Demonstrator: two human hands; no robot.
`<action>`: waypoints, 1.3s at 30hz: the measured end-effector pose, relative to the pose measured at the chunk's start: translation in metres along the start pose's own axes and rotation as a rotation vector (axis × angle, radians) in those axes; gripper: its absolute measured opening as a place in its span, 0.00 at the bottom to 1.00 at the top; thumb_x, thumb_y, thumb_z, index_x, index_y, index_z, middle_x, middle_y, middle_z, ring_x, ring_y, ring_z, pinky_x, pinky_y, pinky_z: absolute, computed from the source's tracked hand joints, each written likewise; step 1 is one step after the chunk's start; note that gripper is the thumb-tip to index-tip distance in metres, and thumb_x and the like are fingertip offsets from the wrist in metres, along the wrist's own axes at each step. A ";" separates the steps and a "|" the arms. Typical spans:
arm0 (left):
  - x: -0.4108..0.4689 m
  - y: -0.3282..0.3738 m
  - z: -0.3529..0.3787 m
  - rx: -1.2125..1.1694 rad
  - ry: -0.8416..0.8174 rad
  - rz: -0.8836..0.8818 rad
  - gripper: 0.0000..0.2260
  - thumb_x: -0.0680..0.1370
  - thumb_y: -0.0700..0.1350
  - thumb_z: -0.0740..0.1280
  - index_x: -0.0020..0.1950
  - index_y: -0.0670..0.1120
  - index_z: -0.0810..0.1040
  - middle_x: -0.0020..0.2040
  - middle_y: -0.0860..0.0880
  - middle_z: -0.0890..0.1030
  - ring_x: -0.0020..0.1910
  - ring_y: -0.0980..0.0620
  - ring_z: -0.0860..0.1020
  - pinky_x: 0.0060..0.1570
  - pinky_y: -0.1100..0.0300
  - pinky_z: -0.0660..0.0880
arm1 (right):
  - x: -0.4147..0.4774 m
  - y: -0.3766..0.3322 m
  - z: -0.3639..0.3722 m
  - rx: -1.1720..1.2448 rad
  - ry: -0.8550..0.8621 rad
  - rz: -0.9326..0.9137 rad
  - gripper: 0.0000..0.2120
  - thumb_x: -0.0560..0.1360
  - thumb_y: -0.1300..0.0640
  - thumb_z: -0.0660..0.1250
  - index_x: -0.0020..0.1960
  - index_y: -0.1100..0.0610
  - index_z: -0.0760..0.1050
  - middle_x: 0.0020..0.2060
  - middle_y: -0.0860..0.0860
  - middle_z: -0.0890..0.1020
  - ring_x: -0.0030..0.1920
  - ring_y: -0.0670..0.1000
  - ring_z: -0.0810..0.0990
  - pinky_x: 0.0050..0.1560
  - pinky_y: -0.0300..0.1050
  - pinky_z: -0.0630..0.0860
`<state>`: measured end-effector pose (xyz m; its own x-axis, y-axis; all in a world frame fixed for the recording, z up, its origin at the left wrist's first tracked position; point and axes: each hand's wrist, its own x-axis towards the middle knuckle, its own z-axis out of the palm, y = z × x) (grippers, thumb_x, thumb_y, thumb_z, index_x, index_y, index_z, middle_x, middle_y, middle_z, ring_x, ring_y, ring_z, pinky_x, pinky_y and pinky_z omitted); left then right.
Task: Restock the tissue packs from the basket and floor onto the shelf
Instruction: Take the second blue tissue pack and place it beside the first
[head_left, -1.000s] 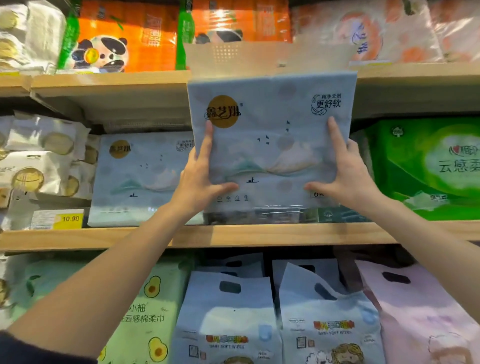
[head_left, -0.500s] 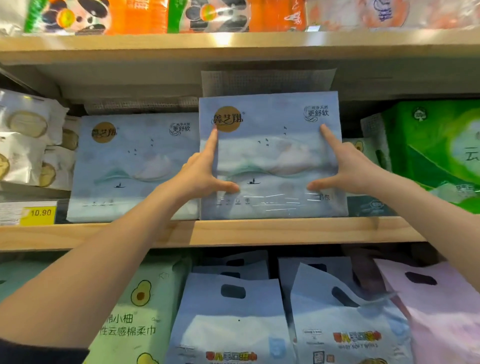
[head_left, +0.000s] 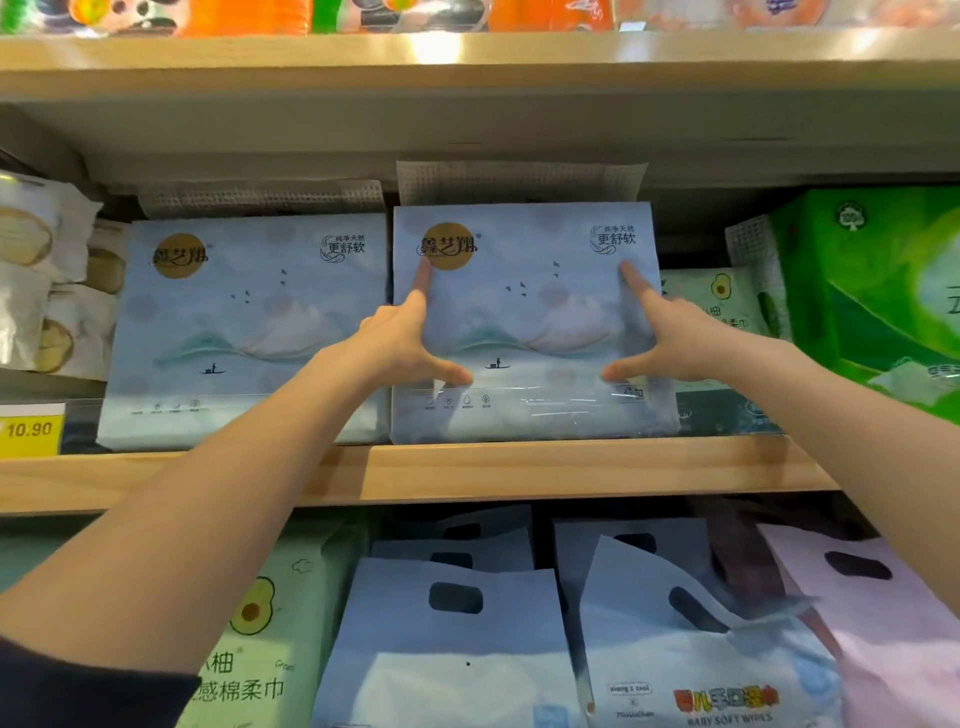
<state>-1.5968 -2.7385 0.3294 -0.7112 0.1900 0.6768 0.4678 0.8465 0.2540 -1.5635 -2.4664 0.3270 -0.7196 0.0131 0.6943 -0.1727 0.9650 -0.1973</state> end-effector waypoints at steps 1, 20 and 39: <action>0.000 0.001 0.000 0.005 -0.005 -0.004 0.56 0.65 0.59 0.74 0.73 0.58 0.30 0.54 0.41 0.70 0.56 0.38 0.71 0.55 0.48 0.71 | 0.001 0.000 0.001 0.001 -0.004 0.003 0.56 0.64 0.42 0.73 0.72 0.42 0.31 0.67 0.65 0.63 0.63 0.64 0.68 0.60 0.54 0.67; 0.004 0.009 -0.002 0.071 -0.044 -0.049 0.52 0.69 0.52 0.73 0.74 0.54 0.34 0.64 0.43 0.72 0.48 0.44 0.73 0.44 0.55 0.72 | 0.004 0.003 0.002 0.021 -0.001 0.004 0.55 0.64 0.43 0.73 0.74 0.44 0.35 0.69 0.64 0.62 0.64 0.64 0.67 0.60 0.53 0.68; 0.002 -0.020 -0.004 -0.139 0.178 -0.029 0.27 0.75 0.53 0.64 0.66 0.39 0.59 0.53 0.40 0.75 0.52 0.41 0.73 0.43 0.52 0.68 | -0.007 -0.005 -0.004 -0.044 -0.017 0.027 0.52 0.64 0.44 0.73 0.75 0.50 0.42 0.70 0.65 0.60 0.66 0.64 0.65 0.63 0.54 0.66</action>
<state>-1.6055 -2.7571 0.3283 -0.6274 0.0650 0.7760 0.5251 0.7711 0.3600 -1.5546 -2.4708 0.3257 -0.7351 0.0354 0.6770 -0.1232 0.9750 -0.1848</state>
